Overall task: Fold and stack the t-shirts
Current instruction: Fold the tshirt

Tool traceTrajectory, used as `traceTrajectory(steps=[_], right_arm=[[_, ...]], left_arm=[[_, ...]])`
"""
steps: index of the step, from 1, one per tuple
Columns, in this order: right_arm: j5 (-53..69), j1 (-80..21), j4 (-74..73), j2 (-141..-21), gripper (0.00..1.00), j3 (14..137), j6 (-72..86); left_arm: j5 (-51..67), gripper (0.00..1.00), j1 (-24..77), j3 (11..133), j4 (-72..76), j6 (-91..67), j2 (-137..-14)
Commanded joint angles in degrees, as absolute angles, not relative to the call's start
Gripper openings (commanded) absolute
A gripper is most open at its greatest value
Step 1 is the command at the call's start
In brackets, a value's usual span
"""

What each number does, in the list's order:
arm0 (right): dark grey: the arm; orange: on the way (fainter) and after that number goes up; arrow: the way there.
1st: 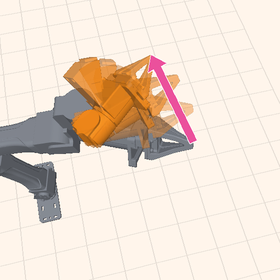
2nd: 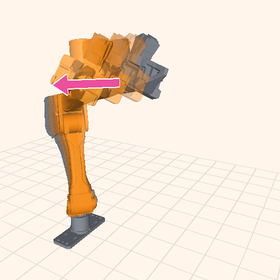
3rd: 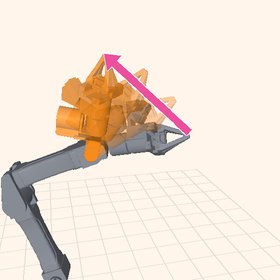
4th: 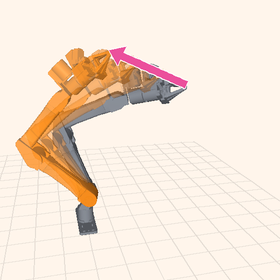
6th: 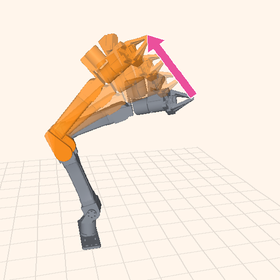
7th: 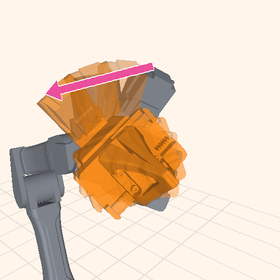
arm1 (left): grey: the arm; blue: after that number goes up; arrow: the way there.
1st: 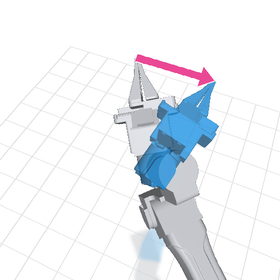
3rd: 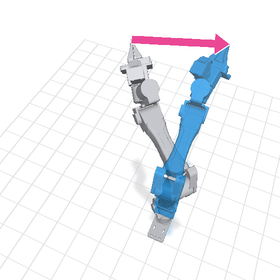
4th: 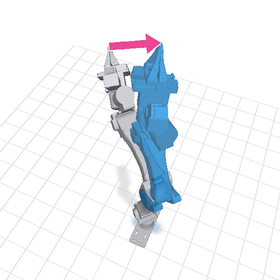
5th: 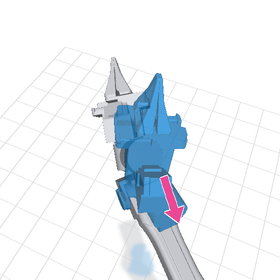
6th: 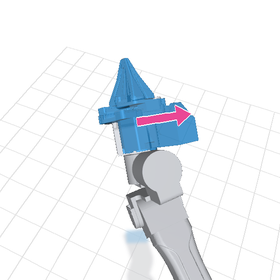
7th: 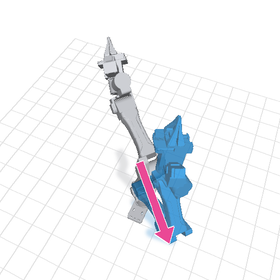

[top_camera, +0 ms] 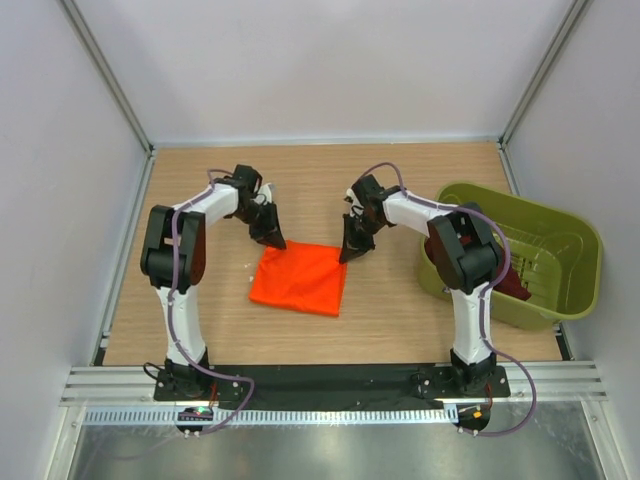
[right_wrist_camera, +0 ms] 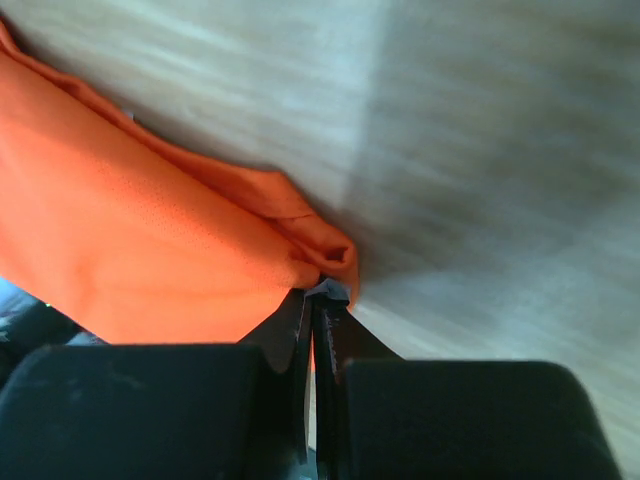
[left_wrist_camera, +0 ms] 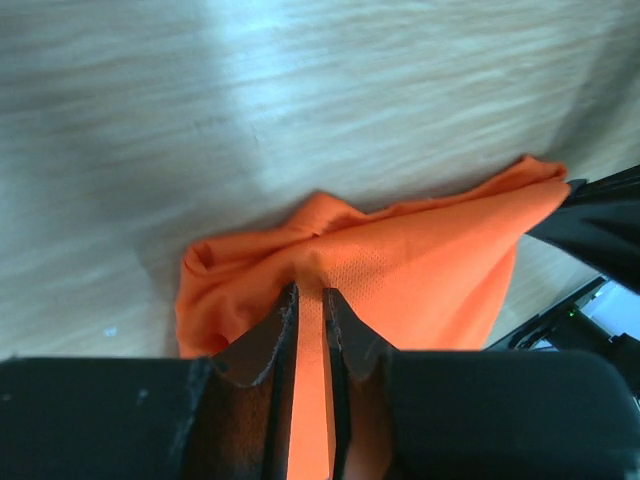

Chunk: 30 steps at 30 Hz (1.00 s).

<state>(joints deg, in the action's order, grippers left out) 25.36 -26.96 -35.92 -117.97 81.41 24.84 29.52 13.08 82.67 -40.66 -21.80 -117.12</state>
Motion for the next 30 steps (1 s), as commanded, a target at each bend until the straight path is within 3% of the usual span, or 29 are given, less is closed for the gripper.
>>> traceTrajectory(steps=[1, 7, 10, 12, 14, 17, 22, 26, 30], right_arm=[[18.4, -24.2, -37.8, -121.1, 0.01, 87.3, 22.1], [18.4, -24.2, -43.9, -125.9, 0.02, 100.4, 19.4], [16.1, -24.2, -49.1, -125.7, 0.03, 105.4, 18.0], [16.5, -24.5, -52.4, -124.0, 0.07, 106.9, 17.1], [17.3, -25.1, -53.1, -122.1, 0.15, 106.4, 16.6], [21.4, -26.5, -52.1, -119.5, 0.23, 104.2, 18.1], [36.5, -27.9, -36.9, -120.1, 0.26, 97.1, 29.5], [43.2, -29.6, -25.3, -123.3, 0.17, 95.6, 35.2], [43.9, -29.7, -22.2, -127.5, 0.06, 96.0, 37.4]], left_arm=[[29.2, 0.16, 12.7, 84.7, -37.8, -20.8, -119.3], [28.0, 0.15, 12.7, 86.4, -37.8, -22.1, -119.6], [26.5, 0.23, 12.7, 88.0, -40.0, -22.6, -117.2], [25.3, 0.33, 12.7, 88.7, -41.8, -22.9, -115.2], [25.0, 0.40, 12.7, 89.0, -42.9, -23.6, -111.5], [25.6, 0.42, 12.8, 87.4, -43.9, -24.6, -105.8], [33.5, 0.29, 12.8, 78.2, -39.4, -30.0, -97.6], [38.1, 0.17, 12.9, 64.3, -31.2, -35.1, -91.9], [42.0, 0.12, 13.4, 53.6, -19.4, -41.6, -88.8]])
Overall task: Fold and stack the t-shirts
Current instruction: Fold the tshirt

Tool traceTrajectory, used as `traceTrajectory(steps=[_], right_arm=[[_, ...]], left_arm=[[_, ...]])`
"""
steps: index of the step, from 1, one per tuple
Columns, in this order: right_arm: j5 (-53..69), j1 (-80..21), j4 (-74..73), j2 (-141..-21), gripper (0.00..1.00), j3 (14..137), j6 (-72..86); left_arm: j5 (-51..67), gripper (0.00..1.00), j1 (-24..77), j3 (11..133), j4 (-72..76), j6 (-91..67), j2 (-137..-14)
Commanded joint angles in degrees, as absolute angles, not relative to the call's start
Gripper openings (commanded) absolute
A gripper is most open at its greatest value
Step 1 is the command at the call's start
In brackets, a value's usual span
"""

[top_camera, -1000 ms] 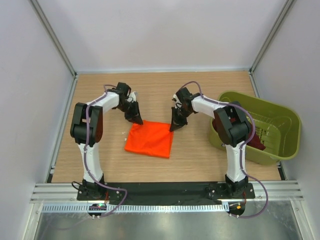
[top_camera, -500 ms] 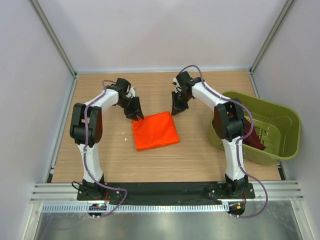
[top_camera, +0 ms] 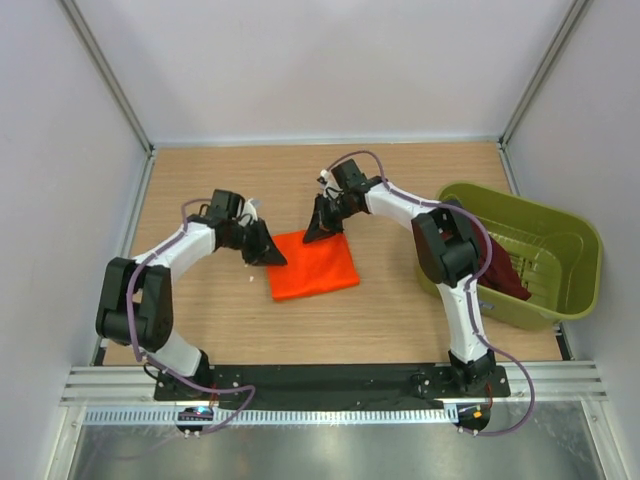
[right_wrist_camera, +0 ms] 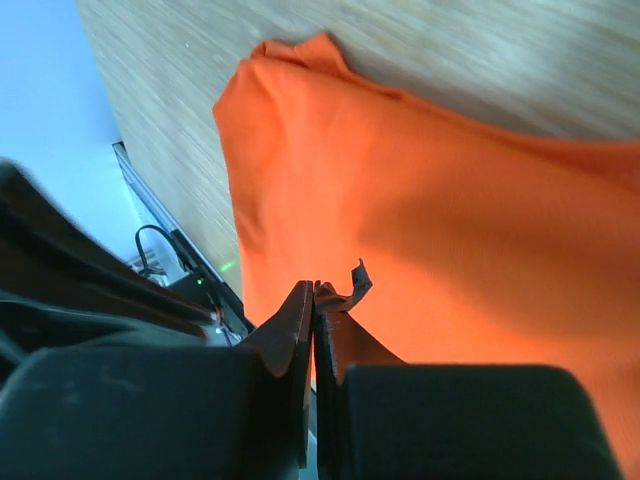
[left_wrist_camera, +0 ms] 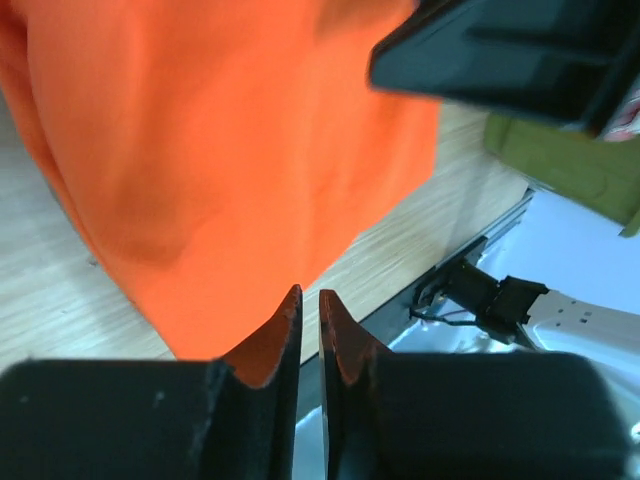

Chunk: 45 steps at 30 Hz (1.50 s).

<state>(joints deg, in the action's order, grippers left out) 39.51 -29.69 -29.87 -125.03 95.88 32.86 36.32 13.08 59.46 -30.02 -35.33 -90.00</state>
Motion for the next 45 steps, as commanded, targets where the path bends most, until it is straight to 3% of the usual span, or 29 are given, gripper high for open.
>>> traceTrajectory(steps=[1, 6, 9, 18, 26, 32, 36, 41, 45], right_arm=[[43.9, -29.7, -22.0, -128.2, 0.05, 96.0, 37.4], [43.5, -29.3, -20.6, -134.6, 0.02, 96.3, 37.6], [43.2, -29.3, -20.7, -136.7, 0.01, 96.8, 38.4], [40.9, -29.2, -23.9, -136.9, 0.01, 97.2, 37.1], [37.3, -29.8, -39.6, -128.3, 0.06, 104.2, 28.9], [39.8, -32.4, -41.8, -121.1, 0.11, 98.4, 27.4], [41.9, -35.0, -38.3, -118.5, 0.11, 90.6, 28.6], [48.1, -35.6, -30.7, -116.2, 0.04, 81.4, 30.1], [46.2, -35.2, -30.8, -115.9, 0.01, 74.3, 26.5]], left_arm=[[42.9, 0.12, 13.5, 52.2, -17.7, -42.4, -88.3], [47.5, 0.08, 13.7, 42.2, 2.1, -52.1, -87.9], [48.3, 0.06, 13.9, 38.1, 4.6, -54.0, -89.0], [38.8, 0.01, 13.7, 35.7, -12.4, -50.7, -94.7], [40.4, 0.12, 13.9, 45.5, -21.9, -44.7, -90.0], [38.3, 0.19, 13.8, 56.2, -27.3, -42.3, -85.3], [40.4, 0.18, 10.6, 58.4, -23.4, -47.2, -92.0], [40.3, 0.15, 10.2, 61.7, -17.3, -48.3, -103.8], [38.0, 0.13, 10.2, 63.5, -17.8, -45.0, -110.9]])
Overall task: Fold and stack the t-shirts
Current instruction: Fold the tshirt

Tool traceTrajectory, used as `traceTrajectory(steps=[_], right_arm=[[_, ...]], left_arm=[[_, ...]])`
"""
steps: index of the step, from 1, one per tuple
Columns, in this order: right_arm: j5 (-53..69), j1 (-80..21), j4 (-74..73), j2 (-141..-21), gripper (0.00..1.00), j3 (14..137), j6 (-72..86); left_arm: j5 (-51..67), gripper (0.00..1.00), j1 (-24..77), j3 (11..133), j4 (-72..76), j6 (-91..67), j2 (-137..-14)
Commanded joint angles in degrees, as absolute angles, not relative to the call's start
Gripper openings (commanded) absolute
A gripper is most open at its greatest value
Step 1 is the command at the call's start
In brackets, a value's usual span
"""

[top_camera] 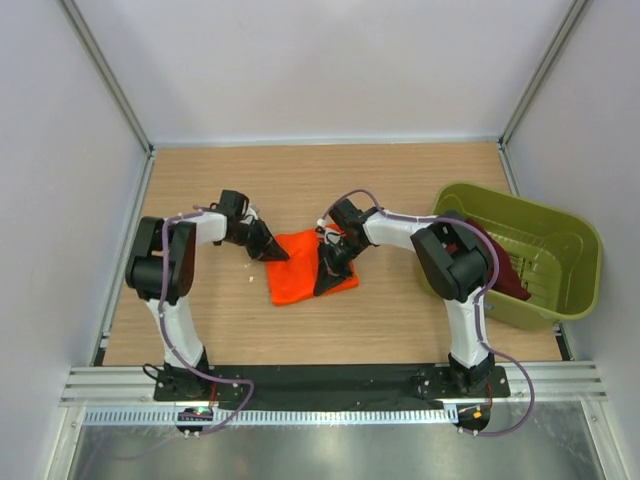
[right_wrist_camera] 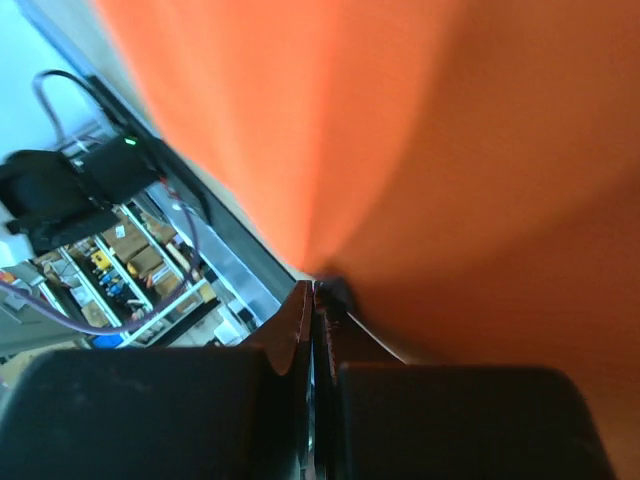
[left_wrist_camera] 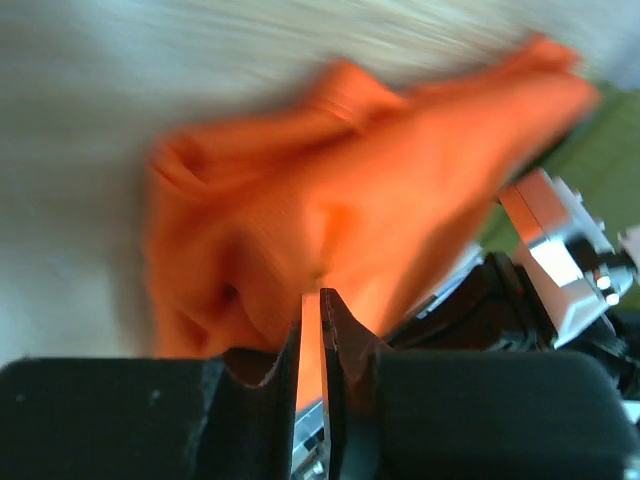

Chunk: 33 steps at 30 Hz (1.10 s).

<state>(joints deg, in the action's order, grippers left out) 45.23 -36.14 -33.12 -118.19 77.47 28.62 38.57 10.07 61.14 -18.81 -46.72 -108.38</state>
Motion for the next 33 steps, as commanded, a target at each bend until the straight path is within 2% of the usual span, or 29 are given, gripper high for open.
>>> traceTrajectory(steps=[1, 6, 12, 18, 28, 31, 33], right_arm=[[45.7, -34.8, -30.1, -116.0, 0.01, 73.2, 26.5], [44.2, -34.5, -28.7, -116.4, 0.01, 69.8, 26.1], [45.3, -34.2, -34.5, -110.0, 0.01, 74.6, 25.3], [45.4, -30.9, -37.7, -110.0, 0.01, 74.4, 21.9], [33.5, -27.5, -40.2, -110.8, 0.01, 67.1, 18.8], [33.0, -27.6, -41.0, -109.8, 0.01, 68.6, 19.2], [34.4, -27.9, -41.2, -108.4, 0.01, 69.8, 19.4]], left_arm=[[37.2, 0.12, 10.2, 64.1, -19.1, -44.4, -112.1], [33.7, 0.10, 10.2, 65.7, -22.8, -40.0, -115.5], [33.0, 0.11, 10.3, 65.8, -26.1, -37.5, -111.5], [32.3, 0.12, 10.2, 66.4, -28.8, -35.4, -108.5], [31.4, 0.10, 10.2, 67.9, -30.6, -31.6, -111.6], [31.3, 0.11, 10.3, 69.6, -32.7, -30.9, -110.1], [30.7, 0.16, 11.0, 71.7, -35.1, -30.3, -107.2]])
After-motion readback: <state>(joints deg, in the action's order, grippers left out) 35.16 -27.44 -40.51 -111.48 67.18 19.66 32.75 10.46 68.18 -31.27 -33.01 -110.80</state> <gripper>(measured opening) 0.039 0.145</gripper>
